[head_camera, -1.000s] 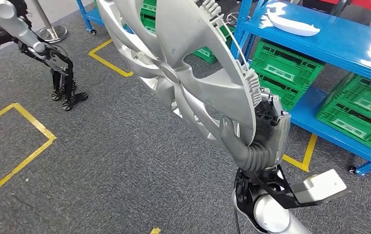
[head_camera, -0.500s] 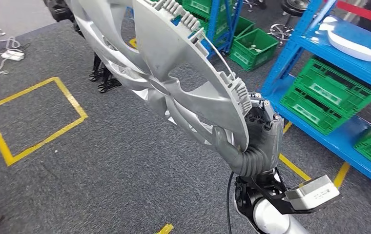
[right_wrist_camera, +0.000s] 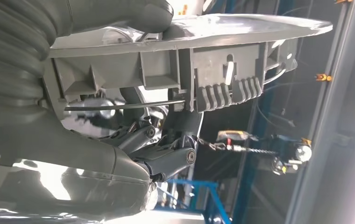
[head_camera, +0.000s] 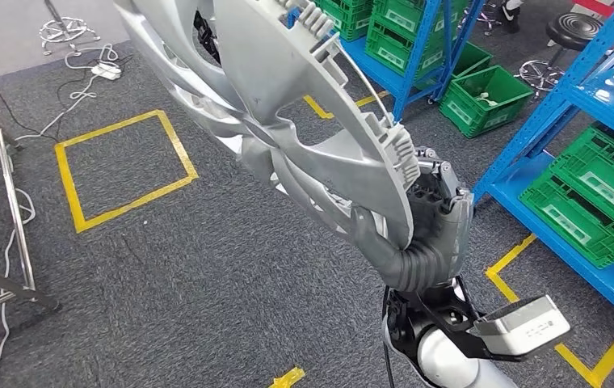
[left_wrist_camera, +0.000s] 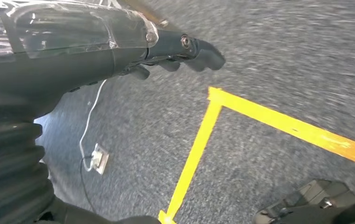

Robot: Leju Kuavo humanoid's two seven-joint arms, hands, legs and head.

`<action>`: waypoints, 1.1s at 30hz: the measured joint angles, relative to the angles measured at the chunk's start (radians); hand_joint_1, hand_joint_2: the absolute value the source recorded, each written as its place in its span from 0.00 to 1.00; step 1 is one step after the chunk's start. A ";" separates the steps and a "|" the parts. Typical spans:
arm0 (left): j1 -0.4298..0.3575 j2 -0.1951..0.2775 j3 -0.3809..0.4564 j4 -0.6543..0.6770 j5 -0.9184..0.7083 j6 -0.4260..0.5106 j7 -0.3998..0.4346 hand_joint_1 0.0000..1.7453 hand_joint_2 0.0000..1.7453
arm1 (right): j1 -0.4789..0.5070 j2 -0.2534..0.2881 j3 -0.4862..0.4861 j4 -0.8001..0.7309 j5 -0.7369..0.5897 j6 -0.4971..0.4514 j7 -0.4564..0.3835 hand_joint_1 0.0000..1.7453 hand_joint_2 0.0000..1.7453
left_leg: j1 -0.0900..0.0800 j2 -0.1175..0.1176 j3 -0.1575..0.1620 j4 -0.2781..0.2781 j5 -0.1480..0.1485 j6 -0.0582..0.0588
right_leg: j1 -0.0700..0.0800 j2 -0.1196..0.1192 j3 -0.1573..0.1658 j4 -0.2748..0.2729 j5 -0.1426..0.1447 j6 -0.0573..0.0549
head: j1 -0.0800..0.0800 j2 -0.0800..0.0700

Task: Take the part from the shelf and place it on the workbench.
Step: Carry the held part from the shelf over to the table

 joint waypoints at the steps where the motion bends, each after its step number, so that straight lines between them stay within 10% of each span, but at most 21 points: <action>1: 0.001 0.001 0.002 0.001 0.000 0.000 0.000 0.00 1.00 | 0.001 0.000 0.000 0.001 0.000 -0.001 0.001 1.00 1.00 | 0.008 0.001 -0.007 0.017 0.003 -0.010 | -0.005 -0.015 0.000 0.004 -0.004 0.005 | -0.005 0.000; 4: 0.003 0.003 0.006 0.004 0.000 0.002 0.000 0.00 1.00 | 0.001 0.000 0.000 0.002 -0.001 -0.001 0.002 1.00 1.00 | 0.025 0.053 0.067 -0.107 0.073 -0.044 | -0.021 -0.052 -0.002 0.031 -0.025 0.033 | -0.017 0.000; 7: 0.003 -0.001 0.007 0.006 0.000 0.011 -0.002 0.00 1.00 | 0.002 0.000 0.001 -0.002 0.004 -0.007 -0.008 1.00 1.00 | 0.019 0.108 0.103 -0.178 0.082 -0.021 | -0.023 -0.074 -0.007 0.067 -0.051 0.060 | -0.025 0.000; 11: 0.006 -0.002 0.008 0.008 0.017 0.021 -0.002 0.00 1.00 | 0.008 0.002 0.002 -0.008 0.012 -0.016 -0.029 1.00 1.00 | 0.012 0.064 0.096 -0.176 0.084 0.025 | -0.031 -0.045 -0.014 0.100 -0.087 0.064 | -0.003 0.000; 13: 0.006 -0.002 0.011 0.008 0.022 0.021 -0.001 0.00 1.00 | 0.011 0.002 0.001 -0.010 0.007 -0.014 -0.033 1.00 1.00 | 0.005 0.037 0.096 -0.177 0.087 0.033 | -0.028 0.008 -0.053 0.203 -0.155 0.058 | 0.010 0.000; 16: 0.006 -0.002 0.014 0.008 0.036 0.022 0.002 0.00 1.00 | 0.012 0.002 0.002 -0.008 -0.019 0.000 -0.054 1.00 1.00 | -0.010 -0.010 0.094 -0.177 0.091 0.039 | -0.010 0.027 -0.124 0.362 -0.212 0.035 | 0.026 0.000; 21: 0.007 0.001 0.029 0.009 0.058 0.027 -0.008 0.00 1.00 | 0.006 0.002 0.001 -0.007 -0.039 0.013 -0.071 1.00 1.00 | -0.018 -0.086 0.097 -0.182 0.103 0.047 | 0.031 0.092 -0.037 0.136 -0.060 -0.027 | 0.024 0.000; 25: 0.011 -0.002 0.031 0.009 0.049 0.027 -0.008 0.00 1.00 | -0.001 0.003 0.001 -0.008 -0.041 0.012 -0.072 1.00 1.00 | -0.007 -0.109 0.090 -0.204 0.126 0.033 | 0.039 0.081 -0.007 0.055 -0.029 -0.047 | 0.033 0.000; 28: 0.009 0.003 0.031 0.009 0.034 0.017 0.003 0.00 1.00 | 0.000 0.003 0.000 -0.018 -0.033 0.008 -0.071 1.00 1.00 | -0.010 -0.018 0.049 -0.132 0.071 0.021 | 0.030 0.038 0.023 -0.020 -0.002 -0.042 | 0.026 0.000; 31: 0.005 0.007 0.031 0.009 0.028 0.007 0.010 0.00 1.00 | 0.005 0.002 0.000 -0.024 -0.010 0.000 -0.063 1.00 1.00 | 0.013 -0.003 -0.011 0.009 0.011 -0.014 | 0.017 -0.008 0.023 -0.018 -0.006 -0.027 | 0.015 0.000; 33: 0.006 0.010 0.031 0.009 0.027 0.000 0.013 0.00 1.00 | 0.014 0.002 0.000 -0.028 0.004 -0.004 -0.056 1.00 1.00 | 0.030 0.010 0.018 -0.028 0.045 -0.041 | 0.002 -0.037 0.023 -0.001 -0.019 -0.007 | 0.010 0.000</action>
